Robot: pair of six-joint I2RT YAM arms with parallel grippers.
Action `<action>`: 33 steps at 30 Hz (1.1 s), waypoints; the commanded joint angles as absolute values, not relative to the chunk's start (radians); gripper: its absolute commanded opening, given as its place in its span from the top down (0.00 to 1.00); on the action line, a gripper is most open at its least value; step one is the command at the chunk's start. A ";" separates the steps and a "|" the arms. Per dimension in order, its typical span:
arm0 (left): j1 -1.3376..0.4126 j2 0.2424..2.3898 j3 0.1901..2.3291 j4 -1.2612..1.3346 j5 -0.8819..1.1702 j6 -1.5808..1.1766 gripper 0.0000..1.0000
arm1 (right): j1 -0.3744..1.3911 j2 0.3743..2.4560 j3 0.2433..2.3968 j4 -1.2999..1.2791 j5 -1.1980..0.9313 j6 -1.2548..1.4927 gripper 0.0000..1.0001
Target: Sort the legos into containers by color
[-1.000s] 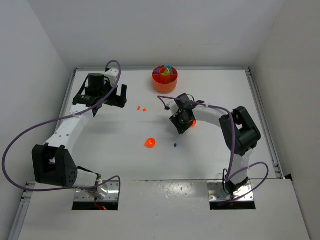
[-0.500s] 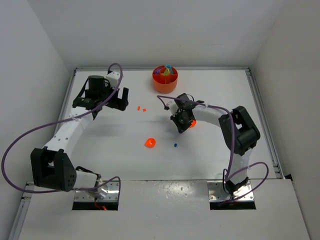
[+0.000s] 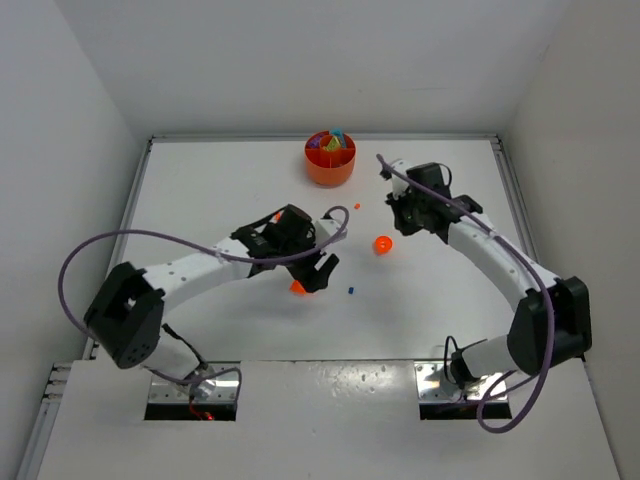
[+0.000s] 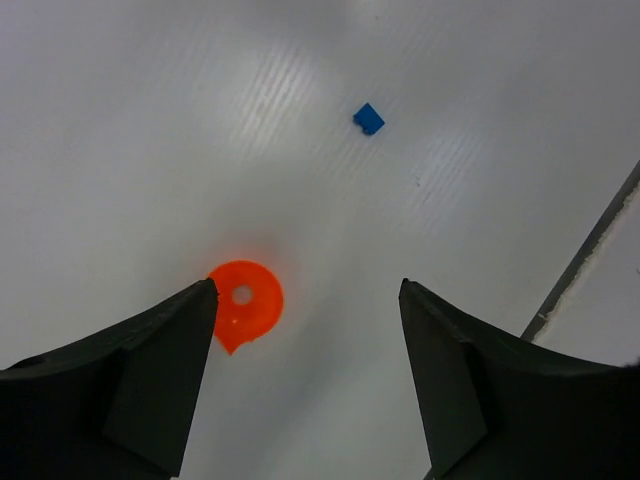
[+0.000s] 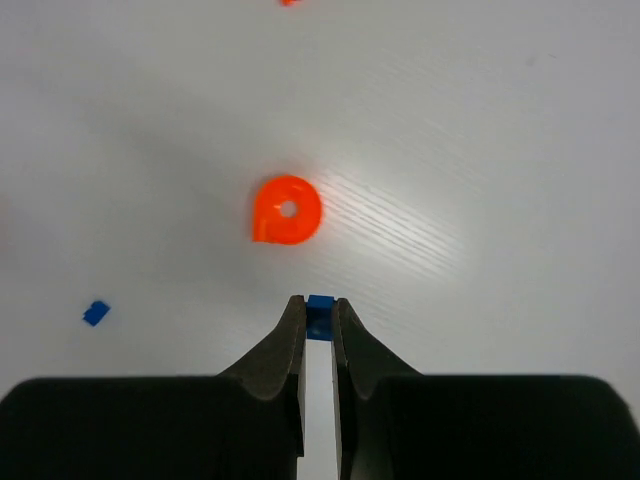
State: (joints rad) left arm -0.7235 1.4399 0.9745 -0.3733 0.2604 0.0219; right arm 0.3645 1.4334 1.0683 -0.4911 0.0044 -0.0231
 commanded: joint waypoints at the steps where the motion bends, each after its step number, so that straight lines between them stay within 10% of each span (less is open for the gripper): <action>1: -0.768 1.541 1.037 -0.373 0.219 -0.107 0.22 | 0.298 1.381 1.049 -0.489 0.112 0.037 1.00; 33: -1.006 2.057 1.413 -0.497 -0.156 -0.380 0.54 | 0.017 1.301 0.997 -0.477 -0.077 0.117 1.00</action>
State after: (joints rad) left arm -1.0065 2.0319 1.3968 -0.4709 -0.1394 -0.3569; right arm 0.0265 1.3228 0.9985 -0.5026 -0.0490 0.1040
